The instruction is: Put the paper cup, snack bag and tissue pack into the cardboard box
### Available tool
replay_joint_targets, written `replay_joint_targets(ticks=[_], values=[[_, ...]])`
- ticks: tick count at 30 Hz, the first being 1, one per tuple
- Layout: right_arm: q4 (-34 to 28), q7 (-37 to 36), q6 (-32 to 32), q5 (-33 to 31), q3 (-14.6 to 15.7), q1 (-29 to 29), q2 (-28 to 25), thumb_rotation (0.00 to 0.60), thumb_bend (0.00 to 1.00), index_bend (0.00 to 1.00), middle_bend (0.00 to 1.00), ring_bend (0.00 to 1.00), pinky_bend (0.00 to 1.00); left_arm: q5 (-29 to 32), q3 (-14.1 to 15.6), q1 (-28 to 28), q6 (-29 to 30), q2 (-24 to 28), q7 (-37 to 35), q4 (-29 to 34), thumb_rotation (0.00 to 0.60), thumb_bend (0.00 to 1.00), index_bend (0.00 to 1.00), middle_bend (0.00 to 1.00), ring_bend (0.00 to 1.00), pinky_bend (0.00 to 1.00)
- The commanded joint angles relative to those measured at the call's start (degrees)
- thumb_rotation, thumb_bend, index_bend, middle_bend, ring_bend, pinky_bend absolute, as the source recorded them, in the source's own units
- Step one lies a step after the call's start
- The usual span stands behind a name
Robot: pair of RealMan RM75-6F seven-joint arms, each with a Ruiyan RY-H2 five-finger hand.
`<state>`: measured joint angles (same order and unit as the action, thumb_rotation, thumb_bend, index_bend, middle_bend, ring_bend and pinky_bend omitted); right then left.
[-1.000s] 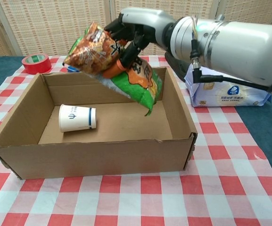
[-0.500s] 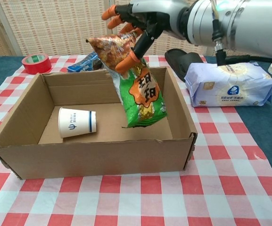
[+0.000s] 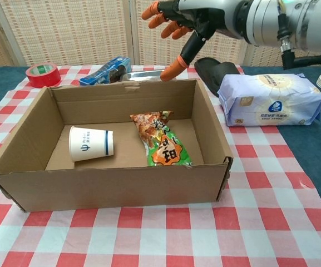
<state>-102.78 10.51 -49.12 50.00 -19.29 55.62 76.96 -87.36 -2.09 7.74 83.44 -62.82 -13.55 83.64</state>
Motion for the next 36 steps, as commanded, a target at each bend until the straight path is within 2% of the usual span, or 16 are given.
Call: replay_joint_targets(ticks=[1,4,8,14,17,22,27,36], values=[[1.07,15.64,-4.82,-0.07,4.48,0.92,-5.45,0.6,0.0,0.0,0.0,0.0,0.08,0.09,0.02,0.27,-0.59,-0.08,-0.13,-0.2,0.6,0.22,0.0,0.0,0.0,0.0],[-2.5,28.77,-8.97,-11.8,6.88,2.81,-8.59,0.6,0.0,0.0,0.0,0.0,0.05,-0.3,0.14,0.31,-0.45,-0.16,0.28,0.02,0.6,0.22,0.0,0.0,0.0,0.0],[-3.79,35.53,-11.31,-20.57,8.81,4.27,-10.57,0.6,0.0,0.0,0.0,0.0,0.02,-0.29,0.18,0.13,-0.14,-0.13,0.57,0.27,0.6,0.22,0.0,0.0,0.0,0.0],[-1.1,42.12,-13.9,-26.8,12.71,4.76,-11.2,0.6,0.0,0.0,0.0,0.0,0.0,-0.14,0.09,0.23,-0.32,-0.13,0.43,0.16,0.6,0.22,0.0,0.0,0.0,0.0],[0.22,43.41,-14.09,-29.37,13.73,4.59,-11.35,0.6,0.0,0.0,0.0,0.0,0.0,-0.07,0.08,0.26,-0.41,-0.12,0.25,0.04,0.6,0.22,0.0,0.0,0.0,0.0],[3.06,41.94,-12.42,-29.23,14.49,3.44,-11.45,0.6,0.0,0.0,0.0,0.0,0.0,-0.04,0.05,0.13,-0.17,-0.08,0.05,0.01,0.6,0.22,0.0,0.0,0.0,0.0],[7.26,37.34,-8.99,-25.18,15.29,1.14,-10.77,0.6,0.0,0.0,0.0,0.0,0.0,-0.12,0.03,0.14,-0.08,-0.05,0.14,0.2,0.6,0.22,0.0,0.0,0.0,0.0],[17.4,27.89,-1.3,-19.81,14.78,-1.64,-6.53,0.6,0.0,0.0,0.0,0.0,0.0,0.08,-0.04,0.34,-0.42,-0.5,0.68,-0.14,0.6,0.22,0.0,0.0,0.0,0.0]])
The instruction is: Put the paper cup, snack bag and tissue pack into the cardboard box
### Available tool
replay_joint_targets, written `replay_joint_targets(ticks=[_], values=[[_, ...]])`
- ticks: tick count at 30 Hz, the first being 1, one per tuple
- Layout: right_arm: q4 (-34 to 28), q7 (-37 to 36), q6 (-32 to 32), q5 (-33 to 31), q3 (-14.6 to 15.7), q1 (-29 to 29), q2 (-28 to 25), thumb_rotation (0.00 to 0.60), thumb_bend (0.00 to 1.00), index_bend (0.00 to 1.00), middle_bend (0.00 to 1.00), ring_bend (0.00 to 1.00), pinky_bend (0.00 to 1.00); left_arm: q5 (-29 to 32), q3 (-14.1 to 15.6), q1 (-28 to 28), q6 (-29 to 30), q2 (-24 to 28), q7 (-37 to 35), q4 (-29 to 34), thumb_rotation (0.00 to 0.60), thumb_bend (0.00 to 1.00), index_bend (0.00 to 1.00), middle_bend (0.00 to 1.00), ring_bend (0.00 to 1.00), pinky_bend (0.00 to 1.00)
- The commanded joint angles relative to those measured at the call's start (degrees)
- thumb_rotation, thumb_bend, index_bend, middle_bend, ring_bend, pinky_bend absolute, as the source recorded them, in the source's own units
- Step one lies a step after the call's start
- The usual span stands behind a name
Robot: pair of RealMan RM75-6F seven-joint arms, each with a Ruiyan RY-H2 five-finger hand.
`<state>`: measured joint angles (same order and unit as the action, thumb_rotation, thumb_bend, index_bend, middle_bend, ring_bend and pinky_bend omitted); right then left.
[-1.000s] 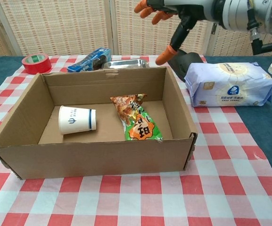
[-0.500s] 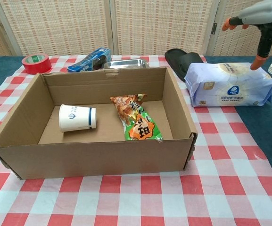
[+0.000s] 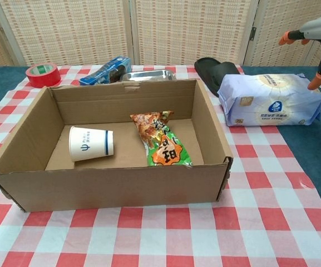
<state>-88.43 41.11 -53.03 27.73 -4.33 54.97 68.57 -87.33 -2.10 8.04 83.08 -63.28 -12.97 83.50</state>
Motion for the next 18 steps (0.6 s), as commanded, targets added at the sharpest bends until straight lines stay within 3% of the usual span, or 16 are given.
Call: replay_joint_targets(ticks=[1,11,18], values=[[4.18,-3.65,3.39,3.4,-0.27,-1.14,2.49,0.6,0.0,0.0,0.0,0.0,0.0,0.1,-0.03,0.07,-0.13,-0.09,0.2,-0.02,0.6,0.22,0.0,0.0,0.0,0.0],[16.07,-13.83,15.62,9.68,-1.73,-0.89,7.77,0.6,0.0,0.0,0.0,0.0,0.0,0.91,-0.28,0.31,-0.89,-0.27,0.26,-0.37,0.6,0.22,0.0,0.0,0.0,0.0],[23.78,-18.9,19.98,14.26,-2.52,-0.27,11.82,0.6,0.0,0.0,0.0,0.0,0.0,1.03,-0.37,0.35,-0.93,-0.34,0.27,-0.28,0.6,0.22,0.0,0.0,0.0,0.0]])
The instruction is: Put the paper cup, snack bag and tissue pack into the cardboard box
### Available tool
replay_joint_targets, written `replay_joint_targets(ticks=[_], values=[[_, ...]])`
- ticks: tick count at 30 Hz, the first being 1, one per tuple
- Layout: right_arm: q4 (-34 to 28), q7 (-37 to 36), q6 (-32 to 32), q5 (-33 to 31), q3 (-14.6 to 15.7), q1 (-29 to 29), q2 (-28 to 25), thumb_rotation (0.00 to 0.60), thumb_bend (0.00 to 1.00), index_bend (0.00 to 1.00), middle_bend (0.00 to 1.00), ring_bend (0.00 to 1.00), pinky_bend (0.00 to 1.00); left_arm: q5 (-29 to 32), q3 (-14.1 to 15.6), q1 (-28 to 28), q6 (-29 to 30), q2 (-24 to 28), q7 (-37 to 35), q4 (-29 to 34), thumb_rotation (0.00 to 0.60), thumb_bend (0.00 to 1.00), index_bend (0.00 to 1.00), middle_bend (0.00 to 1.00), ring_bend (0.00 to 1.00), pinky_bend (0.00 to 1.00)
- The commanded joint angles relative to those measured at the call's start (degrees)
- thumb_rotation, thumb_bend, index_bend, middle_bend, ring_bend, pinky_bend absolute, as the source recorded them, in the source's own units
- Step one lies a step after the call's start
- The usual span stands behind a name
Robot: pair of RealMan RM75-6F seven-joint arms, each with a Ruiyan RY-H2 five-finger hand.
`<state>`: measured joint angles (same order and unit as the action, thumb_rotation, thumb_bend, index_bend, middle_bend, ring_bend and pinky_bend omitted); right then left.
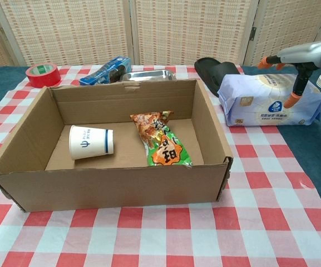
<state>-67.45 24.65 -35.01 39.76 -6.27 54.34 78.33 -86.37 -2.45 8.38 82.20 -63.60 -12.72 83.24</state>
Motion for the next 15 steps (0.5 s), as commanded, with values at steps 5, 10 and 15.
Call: replay_joint_targets(ticks=[5,10,15], values=[[9.17,-6.15,5.27,5.06,-1.23,1.05,5.74,0.6,0.0,0.0,0.0,0.0,0.0,0.46,-0.22,0.03,-0.18,-0.02,-0.47,-0.26,0.6,0.22,0.0,0.0,0.0,0.0],[13.89,-8.74,7.64,7.1,-1.18,1.24,8.67,0.6,0.0,0.0,0.0,0.0,0.0,0.6,-0.38,0.01,-0.07,-0.1,-1.05,-0.68,0.6,0.22,0.0,0.0,0.0,0.0],[17.11,-11.09,5.12,10.82,-1.43,0.26,11.39,0.6,0.0,0.08,0.07,0.08,0.23,0.65,-0.36,0.2,-0.51,-0.16,-1.27,-0.95,0.6,0.22,0.0,0.0,0.0,0.0]])
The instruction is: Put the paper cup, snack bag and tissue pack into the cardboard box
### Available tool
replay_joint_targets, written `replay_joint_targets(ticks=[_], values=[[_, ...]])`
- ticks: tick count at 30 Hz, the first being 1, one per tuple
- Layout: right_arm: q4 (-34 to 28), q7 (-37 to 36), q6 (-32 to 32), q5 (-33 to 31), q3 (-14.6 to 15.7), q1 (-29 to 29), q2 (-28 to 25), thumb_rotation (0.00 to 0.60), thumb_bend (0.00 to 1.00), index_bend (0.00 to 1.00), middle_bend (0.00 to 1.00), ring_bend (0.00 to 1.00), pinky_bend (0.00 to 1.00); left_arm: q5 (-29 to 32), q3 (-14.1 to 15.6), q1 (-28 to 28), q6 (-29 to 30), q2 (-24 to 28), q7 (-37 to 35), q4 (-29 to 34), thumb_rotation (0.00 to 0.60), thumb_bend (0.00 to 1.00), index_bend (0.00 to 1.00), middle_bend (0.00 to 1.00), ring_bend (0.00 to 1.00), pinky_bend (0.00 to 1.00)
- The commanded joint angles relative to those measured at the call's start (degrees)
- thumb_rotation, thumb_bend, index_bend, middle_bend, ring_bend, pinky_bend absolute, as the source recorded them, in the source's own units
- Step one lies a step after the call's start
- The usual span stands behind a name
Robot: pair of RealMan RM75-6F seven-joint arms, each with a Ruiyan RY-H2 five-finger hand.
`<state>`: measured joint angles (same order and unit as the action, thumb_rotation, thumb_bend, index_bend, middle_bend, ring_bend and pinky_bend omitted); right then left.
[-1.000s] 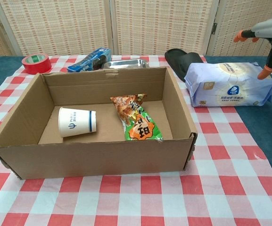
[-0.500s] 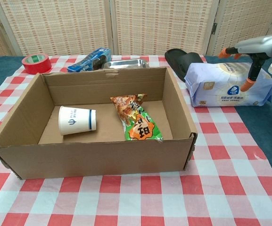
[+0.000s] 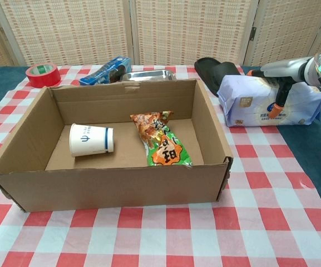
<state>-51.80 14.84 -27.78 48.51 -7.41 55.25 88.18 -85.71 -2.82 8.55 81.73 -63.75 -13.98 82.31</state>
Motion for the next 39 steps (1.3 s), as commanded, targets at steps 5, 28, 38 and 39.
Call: replay_joint_targets(ticks=[5,28,38,39], values=[[4.98,-4.49,-7.27,7.21,-0.81,-2.22,4.52,0.6,0.0,0.62,0.45,0.49,0.7,0.01,0.04,0.0,-0.03,-0.02,0.09,-0.06,0.6,0.22,0.0,0.0,0.0,0.0],[-37.01,17.16,-24.08,-0.74,-10.61,-0.05,-18.43,0.6,0.0,0.82,0.57,0.62,0.79,-0.35,0.24,-0.13,0.27,0.13,0.61,0.28,0.6,0.22,0.0,0.0,0.0,0.0],[-53.12,25.34,-29.73,-10.13,-14.76,7.46,-17.62,0.6,0.0,0.82,0.57,0.62,0.79,-0.79,0.37,-0.42,0.96,0.41,0.47,0.5,0.6,0.22,0.0,0.0,0.0,0.0],[-53.94,25.48,-30.07,-10.43,-14.8,7.97,-17.06,0.6,0.0,0.82,0.57,0.62,0.79,-0.82,0.36,-0.44,1.02,0.45,0.37,0.53,0.6,0.22,0.0,0.0,0.0,0.0]])
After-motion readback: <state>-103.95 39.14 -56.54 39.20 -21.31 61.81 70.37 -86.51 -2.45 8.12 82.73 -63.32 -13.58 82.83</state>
